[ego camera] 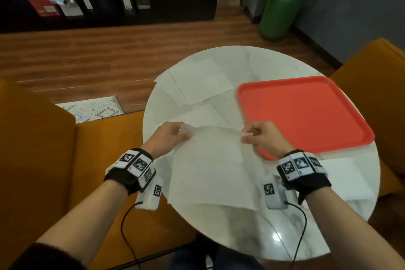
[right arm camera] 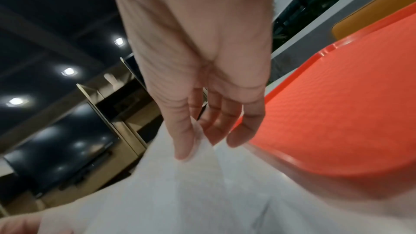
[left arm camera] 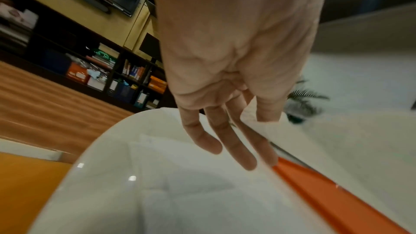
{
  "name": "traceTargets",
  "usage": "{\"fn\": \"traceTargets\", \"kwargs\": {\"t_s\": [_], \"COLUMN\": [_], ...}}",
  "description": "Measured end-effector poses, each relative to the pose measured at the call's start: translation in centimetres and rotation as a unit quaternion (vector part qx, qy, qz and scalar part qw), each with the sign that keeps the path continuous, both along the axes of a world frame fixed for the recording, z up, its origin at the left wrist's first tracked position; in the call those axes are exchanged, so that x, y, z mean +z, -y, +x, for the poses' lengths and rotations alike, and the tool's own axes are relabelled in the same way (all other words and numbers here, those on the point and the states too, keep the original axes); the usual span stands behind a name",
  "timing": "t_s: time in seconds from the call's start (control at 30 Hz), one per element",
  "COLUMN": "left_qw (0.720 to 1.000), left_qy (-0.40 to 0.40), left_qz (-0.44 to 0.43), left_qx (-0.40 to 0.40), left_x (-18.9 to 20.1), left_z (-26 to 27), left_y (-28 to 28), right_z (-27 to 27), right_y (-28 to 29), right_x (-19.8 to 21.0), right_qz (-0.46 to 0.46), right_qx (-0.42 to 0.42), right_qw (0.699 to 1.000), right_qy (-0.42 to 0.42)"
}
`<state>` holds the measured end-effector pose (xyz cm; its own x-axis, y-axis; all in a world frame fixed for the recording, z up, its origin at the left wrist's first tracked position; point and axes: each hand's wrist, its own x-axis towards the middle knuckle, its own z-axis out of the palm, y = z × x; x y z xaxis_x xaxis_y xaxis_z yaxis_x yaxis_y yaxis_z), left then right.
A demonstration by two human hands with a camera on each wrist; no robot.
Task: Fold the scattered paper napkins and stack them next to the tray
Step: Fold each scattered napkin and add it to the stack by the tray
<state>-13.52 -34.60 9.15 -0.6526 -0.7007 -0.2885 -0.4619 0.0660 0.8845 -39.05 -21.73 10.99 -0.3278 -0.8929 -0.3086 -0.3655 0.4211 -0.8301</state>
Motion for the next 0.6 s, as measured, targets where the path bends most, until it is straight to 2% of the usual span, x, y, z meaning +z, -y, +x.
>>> {"fn": "traceTargets", "kwargs": {"t_s": [0.13, 0.33, 0.43, 0.6], "left_qw": [0.995, 0.991, 0.992, 0.979], "left_qy": [0.076, 0.003, -0.01, 0.084], "left_qz": [-0.059, -0.114, -0.117, -0.172], "left_qx": [0.02, 0.076, 0.041, -0.066], "left_x": [-2.7, -2.9, -3.2, -5.8], "left_z": [-0.3, 0.5, 1.9, 4.3], "left_y": [0.9, -0.3, -2.3, -5.1], "right_z": [-0.4, -0.4, 0.2, 2.2], "right_y": [1.7, -0.1, -3.1, -7.3], "right_x": [-3.1, -4.1, -4.2, -5.6], "right_qz": [0.038, -0.006, -0.019, 0.027], "right_qx": [-0.017, -0.031, -0.005, 0.048], "right_qw": [0.996, 0.983, 0.975, 0.965], "right_qy": [-0.075, -0.182, -0.221, -0.256]}}
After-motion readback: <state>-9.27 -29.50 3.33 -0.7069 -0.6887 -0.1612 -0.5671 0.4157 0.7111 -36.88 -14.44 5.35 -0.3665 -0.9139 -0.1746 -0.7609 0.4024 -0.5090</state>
